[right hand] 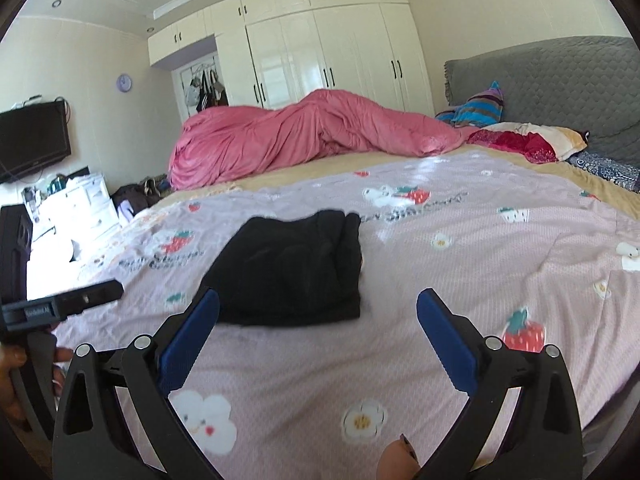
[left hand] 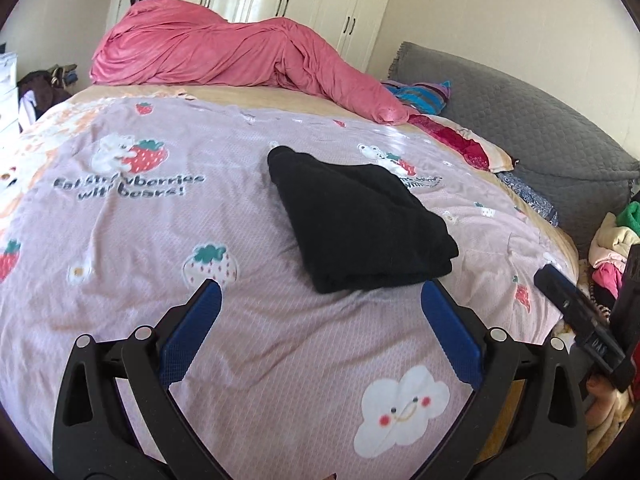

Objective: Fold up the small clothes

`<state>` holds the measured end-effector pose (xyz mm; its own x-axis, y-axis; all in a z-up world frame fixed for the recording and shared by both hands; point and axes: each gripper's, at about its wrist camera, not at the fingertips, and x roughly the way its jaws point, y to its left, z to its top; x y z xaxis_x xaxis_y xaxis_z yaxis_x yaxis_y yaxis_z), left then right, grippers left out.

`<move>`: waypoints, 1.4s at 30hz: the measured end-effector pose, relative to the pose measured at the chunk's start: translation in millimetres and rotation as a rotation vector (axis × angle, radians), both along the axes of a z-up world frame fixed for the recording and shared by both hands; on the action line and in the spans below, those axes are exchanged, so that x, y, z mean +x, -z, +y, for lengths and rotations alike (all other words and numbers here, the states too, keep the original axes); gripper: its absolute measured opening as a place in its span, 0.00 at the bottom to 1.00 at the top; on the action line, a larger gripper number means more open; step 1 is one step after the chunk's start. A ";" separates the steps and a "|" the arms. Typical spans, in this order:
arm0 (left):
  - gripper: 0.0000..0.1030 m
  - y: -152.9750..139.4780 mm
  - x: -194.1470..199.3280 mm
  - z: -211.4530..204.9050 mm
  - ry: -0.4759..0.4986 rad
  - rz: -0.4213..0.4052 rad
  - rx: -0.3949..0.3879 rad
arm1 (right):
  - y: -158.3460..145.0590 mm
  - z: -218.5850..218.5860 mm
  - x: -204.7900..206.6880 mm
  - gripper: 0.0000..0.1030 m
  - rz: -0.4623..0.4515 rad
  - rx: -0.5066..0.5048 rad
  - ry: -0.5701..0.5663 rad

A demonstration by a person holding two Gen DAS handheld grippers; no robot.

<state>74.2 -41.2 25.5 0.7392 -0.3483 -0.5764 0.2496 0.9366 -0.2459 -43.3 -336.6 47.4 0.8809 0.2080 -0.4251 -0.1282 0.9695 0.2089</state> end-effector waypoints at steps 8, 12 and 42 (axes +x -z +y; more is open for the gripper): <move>0.91 30.4 -11.0 -1.3 -0.015 0.056 0.041 | 29.2 20.5 -7.7 0.96 0.080 -0.086 -0.024; 0.91 45.5 -11.8 -1.2 -0.021 0.100 0.051 | 36.9 26.9 -4.3 0.96 0.100 -0.116 -0.032; 0.91 49.8 -6.3 -2.4 -0.077 0.130 0.106 | 49.8 27.2 7.4 0.96 0.164 -0.153 -0.002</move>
